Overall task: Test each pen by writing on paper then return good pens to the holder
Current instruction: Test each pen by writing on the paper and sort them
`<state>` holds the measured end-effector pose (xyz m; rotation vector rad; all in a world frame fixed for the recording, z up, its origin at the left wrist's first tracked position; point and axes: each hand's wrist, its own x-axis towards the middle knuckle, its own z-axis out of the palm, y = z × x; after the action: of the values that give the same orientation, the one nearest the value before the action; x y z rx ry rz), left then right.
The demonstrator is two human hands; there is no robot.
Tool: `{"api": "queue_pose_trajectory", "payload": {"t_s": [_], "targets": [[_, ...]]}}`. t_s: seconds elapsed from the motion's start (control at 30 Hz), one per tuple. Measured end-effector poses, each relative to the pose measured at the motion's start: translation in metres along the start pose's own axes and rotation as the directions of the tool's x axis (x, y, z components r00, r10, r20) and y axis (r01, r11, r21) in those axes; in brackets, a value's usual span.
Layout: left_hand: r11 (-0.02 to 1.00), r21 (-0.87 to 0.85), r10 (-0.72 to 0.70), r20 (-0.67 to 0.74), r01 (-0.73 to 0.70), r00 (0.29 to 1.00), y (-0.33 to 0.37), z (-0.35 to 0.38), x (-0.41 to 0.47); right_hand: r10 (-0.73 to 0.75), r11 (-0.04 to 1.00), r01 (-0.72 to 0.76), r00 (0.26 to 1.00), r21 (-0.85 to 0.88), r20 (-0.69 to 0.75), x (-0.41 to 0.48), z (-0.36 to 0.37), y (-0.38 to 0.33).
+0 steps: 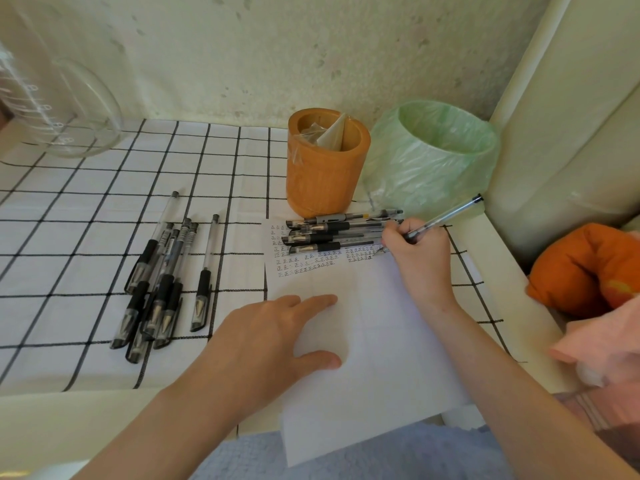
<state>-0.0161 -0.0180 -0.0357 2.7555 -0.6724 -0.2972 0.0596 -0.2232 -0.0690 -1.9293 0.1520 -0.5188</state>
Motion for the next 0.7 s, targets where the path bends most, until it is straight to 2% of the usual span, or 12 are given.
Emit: {"api": "queue_pose_trajectory", "payload": {"t_s": [0.7], "targets": [[1.0,-0.007,0.0,-0.019,0.0,1.0,-0.0019,0.0016,-0.0002,-0.034,0.999,0.034,0.999,-0.007,0.009,-0.0005,-0.0005,-0.0005]]}}
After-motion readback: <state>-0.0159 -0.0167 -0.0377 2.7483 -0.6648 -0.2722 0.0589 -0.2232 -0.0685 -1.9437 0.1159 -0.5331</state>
